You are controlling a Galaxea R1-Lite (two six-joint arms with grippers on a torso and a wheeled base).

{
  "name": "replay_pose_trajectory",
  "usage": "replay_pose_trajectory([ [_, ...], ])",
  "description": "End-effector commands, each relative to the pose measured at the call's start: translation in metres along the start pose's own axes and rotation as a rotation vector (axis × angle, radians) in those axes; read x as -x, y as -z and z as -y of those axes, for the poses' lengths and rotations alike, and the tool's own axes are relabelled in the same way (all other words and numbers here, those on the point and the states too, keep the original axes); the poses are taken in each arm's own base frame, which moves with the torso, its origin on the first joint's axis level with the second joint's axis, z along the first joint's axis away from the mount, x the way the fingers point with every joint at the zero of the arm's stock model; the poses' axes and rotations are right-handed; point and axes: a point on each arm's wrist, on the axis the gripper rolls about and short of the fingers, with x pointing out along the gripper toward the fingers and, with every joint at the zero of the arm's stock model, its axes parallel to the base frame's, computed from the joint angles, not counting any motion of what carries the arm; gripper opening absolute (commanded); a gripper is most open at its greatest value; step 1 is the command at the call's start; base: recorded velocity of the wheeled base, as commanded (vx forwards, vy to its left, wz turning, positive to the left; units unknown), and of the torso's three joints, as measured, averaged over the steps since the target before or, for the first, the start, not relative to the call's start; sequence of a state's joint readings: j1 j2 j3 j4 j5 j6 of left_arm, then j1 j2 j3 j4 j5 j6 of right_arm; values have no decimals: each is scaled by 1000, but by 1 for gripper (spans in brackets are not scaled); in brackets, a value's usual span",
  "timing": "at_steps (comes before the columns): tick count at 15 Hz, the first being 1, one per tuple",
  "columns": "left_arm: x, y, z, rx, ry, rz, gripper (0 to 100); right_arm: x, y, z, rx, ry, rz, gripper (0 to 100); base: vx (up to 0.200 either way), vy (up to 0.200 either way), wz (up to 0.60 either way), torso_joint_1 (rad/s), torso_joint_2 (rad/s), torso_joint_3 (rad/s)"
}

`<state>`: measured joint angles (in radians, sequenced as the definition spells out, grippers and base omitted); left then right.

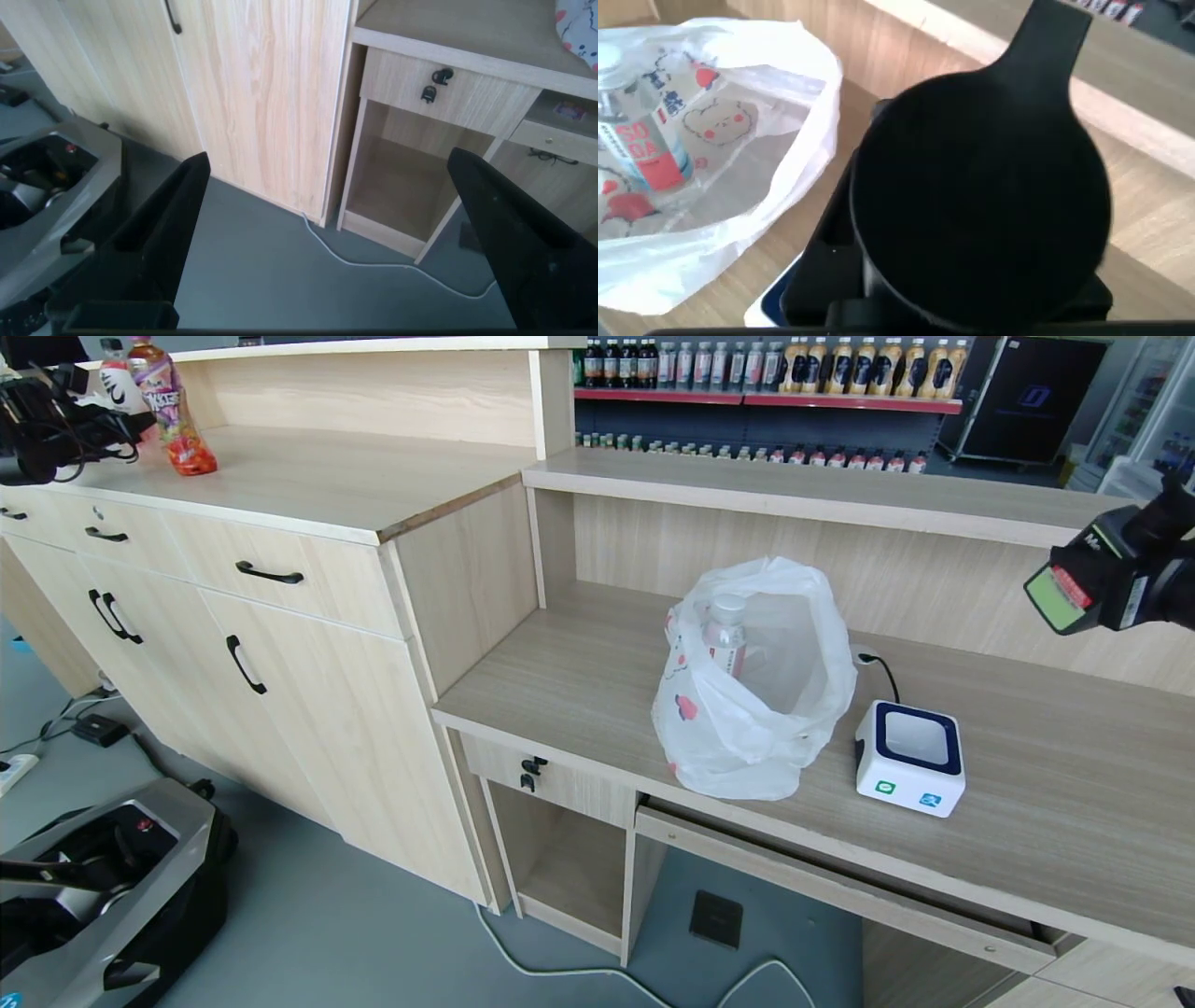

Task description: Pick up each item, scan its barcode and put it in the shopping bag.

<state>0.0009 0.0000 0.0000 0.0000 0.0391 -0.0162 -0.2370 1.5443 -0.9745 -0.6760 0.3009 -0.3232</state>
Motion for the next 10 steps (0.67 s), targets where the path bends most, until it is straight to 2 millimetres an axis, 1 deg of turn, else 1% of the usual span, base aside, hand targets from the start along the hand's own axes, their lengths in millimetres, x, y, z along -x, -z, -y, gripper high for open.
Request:
replay_pose_trajectory([
  [1, 0, 0, 0, 1, -1, 0, 100, 10, -14, -19, 24, 157, 78, 0, 0, 0, 0, 0, 0, 0],
  [2, 0, 0, 0, 1, -1, 0, 100, 8, -14, -23, 19, 209, 73, 0, 0, 0, 0, 0, 0, 0],
  [3, 0, 0, 0, 1, -1, 0, 100, 6, -15, -28, 7, 294, 69, 0, 0, 0, 0, 0, 0, 0],
  [4, 0, 0, 0, 1, -1, 0, 100, 3, -12, -30, -6, 389, 33, 0, 0, 0, 0, 0, 0, 0],
  [5, 0, 0, 0, 1, -1, 0, 100, 0, -10, -31, -12, 431, 20, 0, 0, 0, 0, 0, 0, 0],
  [6, 0, 0, 0, 1, -1, 0, 100, 0, -10, -33, -13, 433, 17, 0, 0, 0, 0, 0, 0, 0],
  [8, 0, 0, 0, 1, -1, 2, 100, 0, -12, -35, -16, 422, 23, 0, 0, 0, 600, 0, 2, 7],
  [10, 0, 0, 0, 1, -1, 2, 100, -2, -18, -43, -29, 393, 45, 0, 0, 0, 600, -5, 2, 9],
])
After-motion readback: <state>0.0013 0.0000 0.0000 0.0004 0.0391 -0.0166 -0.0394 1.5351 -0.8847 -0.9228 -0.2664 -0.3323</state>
